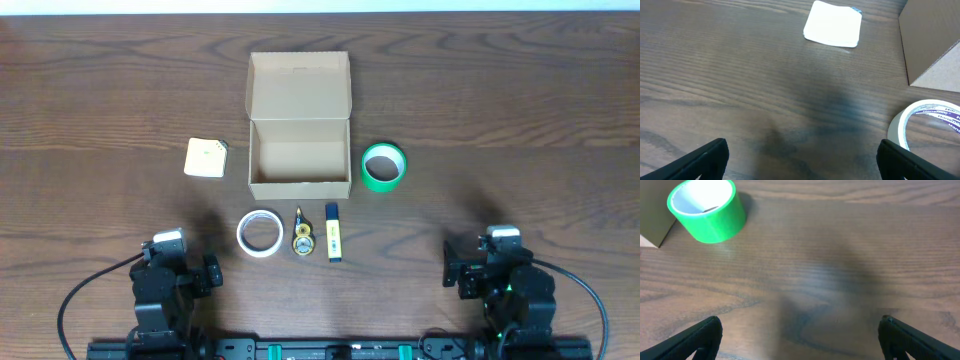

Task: Pack container
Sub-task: 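Reach the right gripper to the green tape roll and grasp it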

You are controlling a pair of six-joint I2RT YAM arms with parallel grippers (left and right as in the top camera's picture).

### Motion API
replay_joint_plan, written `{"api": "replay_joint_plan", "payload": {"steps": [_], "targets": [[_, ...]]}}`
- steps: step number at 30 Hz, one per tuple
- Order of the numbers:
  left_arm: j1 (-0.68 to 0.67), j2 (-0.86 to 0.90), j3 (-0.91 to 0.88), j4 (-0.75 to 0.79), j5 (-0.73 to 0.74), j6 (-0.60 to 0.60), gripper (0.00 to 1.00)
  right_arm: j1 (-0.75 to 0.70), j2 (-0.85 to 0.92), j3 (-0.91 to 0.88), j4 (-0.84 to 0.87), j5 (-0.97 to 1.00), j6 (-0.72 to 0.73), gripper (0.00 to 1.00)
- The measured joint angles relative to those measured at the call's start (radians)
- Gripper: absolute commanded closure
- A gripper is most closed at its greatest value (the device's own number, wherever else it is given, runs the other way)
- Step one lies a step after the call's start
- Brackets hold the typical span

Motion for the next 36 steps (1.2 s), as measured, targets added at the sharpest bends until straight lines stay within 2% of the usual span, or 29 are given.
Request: {"api": "replay_joint_plan", "payload": {"steps": [3,10,13,18,22,30,36], "targets": [[0.000,0.000,0.000,0.001,0.000,0.000,0.05,0.000,0.134,0.069,-0.006,-0.001,0.001,0.01],[0.000,-0.001,0.000,-0.001,0.000,0.000,0.05,0.000,0.542,0.431,-0.019,-0.042,0.001,0.01],[0.000,-0.001,-0.001,0.000,0.000,0.000,0.05,0.000,0.695,0.568,-0.077,-0.068,0.006,0.01],[0.000,-0.001,-0.001,0.000,0.000,0.000,0.05,0.005,1.006,0.836,-0.281,-0.103,0.021,0.01],[0.000,-0.001,-0.001,0.000,-0.001,0.000,0.05,0.049,1.227,1.001,-0.345,-0.120,0.043,0.01],[0.000,-0.001,-0.001,0.000,0.000,0.000,0.05,0.163,1.526,1.110,-0.308,-0.129,0.139,0.01],[0.000,-0.001,-0.001,0.000,-0.001,0.000,0.05,0.236,1.675,1.112,-0.223,-0.008,0.282,0.01]]}}
